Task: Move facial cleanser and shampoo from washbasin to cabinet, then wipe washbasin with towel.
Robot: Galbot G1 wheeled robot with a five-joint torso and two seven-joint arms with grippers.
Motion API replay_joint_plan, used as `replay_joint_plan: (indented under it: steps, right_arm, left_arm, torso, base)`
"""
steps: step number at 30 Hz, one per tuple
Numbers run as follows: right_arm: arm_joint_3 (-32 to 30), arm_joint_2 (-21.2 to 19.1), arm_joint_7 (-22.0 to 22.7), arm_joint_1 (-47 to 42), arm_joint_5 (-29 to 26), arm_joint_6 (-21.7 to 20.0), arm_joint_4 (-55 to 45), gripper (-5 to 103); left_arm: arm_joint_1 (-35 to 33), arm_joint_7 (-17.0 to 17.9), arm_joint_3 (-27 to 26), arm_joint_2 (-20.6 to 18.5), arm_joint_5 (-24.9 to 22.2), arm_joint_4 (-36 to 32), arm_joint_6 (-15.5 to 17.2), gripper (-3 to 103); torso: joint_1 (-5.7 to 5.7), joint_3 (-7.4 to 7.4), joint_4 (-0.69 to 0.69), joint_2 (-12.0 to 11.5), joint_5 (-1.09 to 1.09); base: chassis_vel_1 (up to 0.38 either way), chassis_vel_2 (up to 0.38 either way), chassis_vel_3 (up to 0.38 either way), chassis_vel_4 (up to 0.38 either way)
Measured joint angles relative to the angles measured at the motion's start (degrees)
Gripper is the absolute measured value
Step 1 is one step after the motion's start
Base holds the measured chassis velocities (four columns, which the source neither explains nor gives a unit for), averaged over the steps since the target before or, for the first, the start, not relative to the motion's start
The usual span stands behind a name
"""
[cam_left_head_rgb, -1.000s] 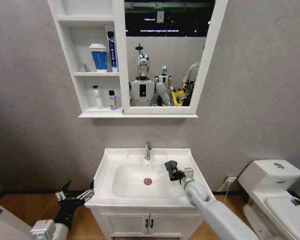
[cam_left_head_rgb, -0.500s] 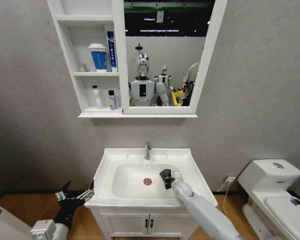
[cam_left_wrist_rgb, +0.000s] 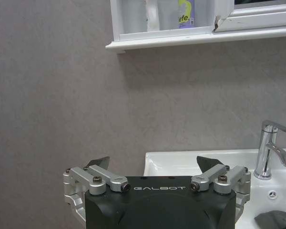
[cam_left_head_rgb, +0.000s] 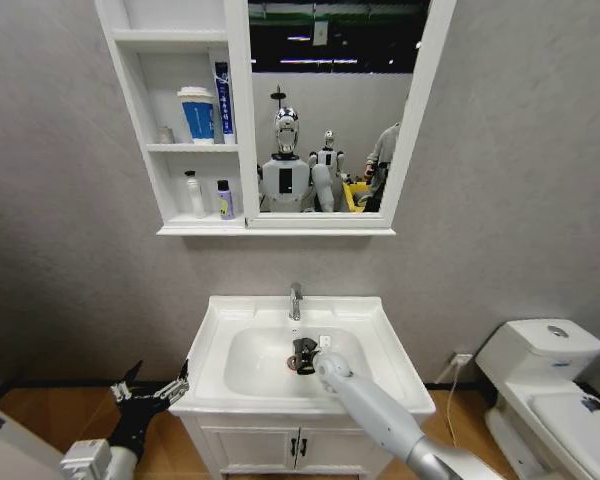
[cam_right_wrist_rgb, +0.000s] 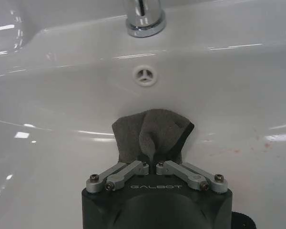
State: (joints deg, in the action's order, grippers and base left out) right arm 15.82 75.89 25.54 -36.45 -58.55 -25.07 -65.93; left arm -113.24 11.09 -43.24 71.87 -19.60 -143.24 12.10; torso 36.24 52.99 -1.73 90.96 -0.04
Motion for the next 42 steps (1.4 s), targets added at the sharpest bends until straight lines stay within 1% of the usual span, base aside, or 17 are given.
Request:
replay_joint_plan:
  steps: [2,7,16,19,20,21,22,23,24,28,31,33,34,36,37,40,42]
  right_arm:
    - [1.0,2.0,-1.6,0.6,0.4,1.2,0.1,1]
    - [1.9,4.1,-2.0,1.1,1.6,1.9,1.0,1]
    - [-0.6,2.3,-4.0,-1.3,4.5,3.2,4.5,1]
    - [-3.0,-1.8,-3.8,-3.2,5.3,3.2,1.3,1]
    - [-3.0,-1.8,-3.8,-3.2,5.3,3.2,1.3,1]
    - [-4.2,-4.2,-3.8,-4.1,6.0,3.2,-0.6,1]
    - [-4.2,-4.2,-3.8,-4.1,6.0,3.2,-0.6,1]
    - [-5.2,-6.4,-3.8,-5.1,6.6,3.2,-2.3,1]
    - [-8.4,-11.4,-3.9,-7.6,10.7,3.9,-6.4,1]
    - [-9.5,-13.7,-4.2,-8.8,13.2,4.3,-8.1,1]
    - [-9.1,-12.4,-4.2,-8.9,12.6,4.3,-7.3,1]
    - [-7.7,-8.3,-3.8,-8.0,10.5,3.7,-5.1,1]
    - [-7.7,-8.3,-3.8,-8.0,10.5,3.7,-5.1,1]
    - [-5.7,-4.6,-3.7,-6.6,9.3,3.4,-2.6,1]
    - [-5.7,-4.6,-3.7,-6.6,9.3,3.4,-2.6,1]
    - [-3.7,-0.3,-3.6,-3.9,7.3,3.2,1.5,1]
    - [-3.0,0.8,-3.7,-3.0,6.7,3.2,2.9,1]
  left_arm:
    - [0.0,0.0,0.0,0.0,0.0,0.0,0.0,100]
    - [0.0,0.0,0.0,0.0,0.0,0.0,0.0,100]
    - [0.0,0.0,0.0,0.0,0.0,0.0,0.0,100]
    - [0.0,0.0,0.0,0.0,0.0,0.0,0.0,100]
    - [0.0,0.0,0.0,0.0,0.0,0.0,0.0,100]
    - [0.0,0.0,0.0,0.0,0.0,0.0,0.0,100]
    - [0.0,0.0,0.0,0.0,0.0,0.0,0.0,100]
    - [0.0,0.0,0.0,0.0,0.0,0.0,0.0,100]
    - [0.0,0.0,0.0,0.0,0.0,0.0,0.0,100]
    - [0.0,0.0,0.0,0.0,0.0,0.0,0.0,100]
    - [0.0,0.0,0.0,0.0,0.0,0.0,0.0,100]
    - [0.0,0.0,0.0,0.0,0.0,0.0,0.0,100]
    - [0.0,0.0,0.0,0.0,0.0,0.0,0.0,100]
    - [0.0,0.0,0.0,0.0,0.0,0.0,0.0,100]
    - [0.0,0.0,0.0,0.0,0.0,0.0,0.0,100]
    - [0.0,0.0,0.0,0.0,0.0,0.0,0.0,100]
    - [0.0,0.0,0.0,0.0,0.0,0.0,0.0,100]
  torso:
    - [0.00,0.00,0.00,0.0,0.01]
    - [0.00,-0.01,0.01,0.0,0.00]
    - [0.00,-0.01,0.01,0.0,0.03]
    - [-0.01,-0.01,0.01,0.0,0.02]
    - [-0.01,-0.01,0.01,0.0,0.02]
    - [0.00,-0.01,0.00,0.0,0.01]
    - [0.00,-0.01,0.00,0.0,0.01]
    - [0.00,-0.01,0.00,0.0,0.03]
    - [0.00,-0.01,-0.02,0.0,0.02]
    - [-0.01,-0.01,-0.01,0.0,0.00]
    - [-0.01,-0.01,-0.02,0.0,-0.01]
    - [0.00,0.00,-0.02,0.0,0.01]
    - [0.00,0.00,-0.02,0.0,0.01]
    - [-0.01,0.00,0.00,0.0,0.00]
    - [-0.01,0.00,0.00,0.0,0.00]
    - [-0.01,0.00,0.00,0.0,-0.01]
    - [-0.01,0.00,0.00,0.0,-0.01]
  base:
    - [0.000,0.000,0.000,0.000]
    - [0.000,0.000,0.000,0.000]
    - [0.000,0.000,0.000,0.000]
    - [0.000,0.000,0.000,0.000]
    - [0.000,0.000,0.000,0.000]
    - [0.000,0.000,0.000,0.000]
    - [0.000,0.000,0.000,0.000]
    - [0.000,0.000,0.000,0.000]
    - [0.000,0.000,0.000,0.000]
    - [0.000,0.000,0.000,0.000]
    - [0.000,0.000,0.000,0.000]
    - [0.000,0.000,0.000,0.000]
    - [0.000,0.000,0.000,0.000]
    - [0.000,0.000,0.000,0.000]
    - [0.000,0.000,0.000,0.000]
    - [0.000,0.000,0.000,0.000]
    - [0.000,0.000,0.000,0.000]
